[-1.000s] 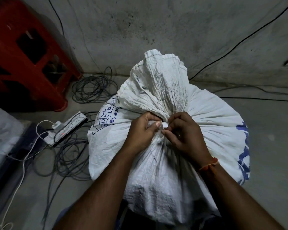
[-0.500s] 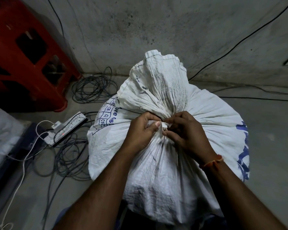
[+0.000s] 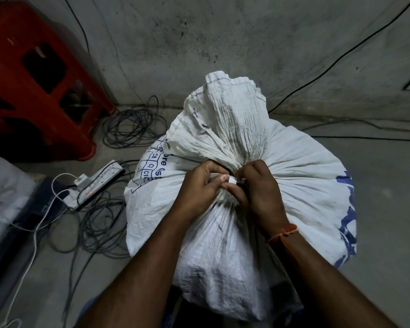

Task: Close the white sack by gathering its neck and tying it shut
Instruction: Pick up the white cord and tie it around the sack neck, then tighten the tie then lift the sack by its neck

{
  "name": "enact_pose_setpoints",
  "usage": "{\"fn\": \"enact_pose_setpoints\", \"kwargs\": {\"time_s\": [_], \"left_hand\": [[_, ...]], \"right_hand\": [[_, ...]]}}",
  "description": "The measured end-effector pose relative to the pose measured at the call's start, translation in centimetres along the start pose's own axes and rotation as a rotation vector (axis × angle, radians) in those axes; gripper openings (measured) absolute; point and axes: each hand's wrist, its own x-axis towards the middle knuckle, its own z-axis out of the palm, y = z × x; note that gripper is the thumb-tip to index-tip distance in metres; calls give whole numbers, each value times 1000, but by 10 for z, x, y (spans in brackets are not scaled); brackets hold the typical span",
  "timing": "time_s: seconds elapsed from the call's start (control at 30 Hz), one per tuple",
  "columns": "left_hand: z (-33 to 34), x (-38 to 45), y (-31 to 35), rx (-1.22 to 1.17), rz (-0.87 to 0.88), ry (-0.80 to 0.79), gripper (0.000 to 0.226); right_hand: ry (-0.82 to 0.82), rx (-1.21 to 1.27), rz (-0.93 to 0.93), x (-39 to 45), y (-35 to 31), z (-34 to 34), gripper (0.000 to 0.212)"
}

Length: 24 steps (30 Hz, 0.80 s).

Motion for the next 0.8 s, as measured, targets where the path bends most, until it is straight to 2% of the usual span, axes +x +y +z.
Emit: {"fn": "enact_pose_setpoints", "kwargs": {"time_s": [0.13,0.27,0.3,0.37,0.43,0.57,0.63,0.7,0.8], "left_hand": [[-5,0,-3,1,-32,-31,5],[-11,1,-7,156,-46,-57,4],[-12,2,-7,205,-46,-35,3],[-12,4,-6,325,-34,37,2],[-10,3,-2,424,-11,79,1],[-3,1,3,619,0,8,17],[-4,3,6,464,-58,15,37],[-10,4,9,253,-106,70,60],[-15,8,16,151,-84,95,73]], "right_hand": [[-24,15,7,2,0,-1,33],[-234,-24,15,12,6,-13,28],[-233,-21,37,13,7,-17,23],[-111,-19,98,15,13,-24,13],[-39,-49,136,15,18,-27,12],[-163,-85,170,9,21,-21,20],[-168,-87,167,7,23,-18,20],[-75,32,230,7,23,-17,23],[26,358,437,18,20,-18,52]]}}
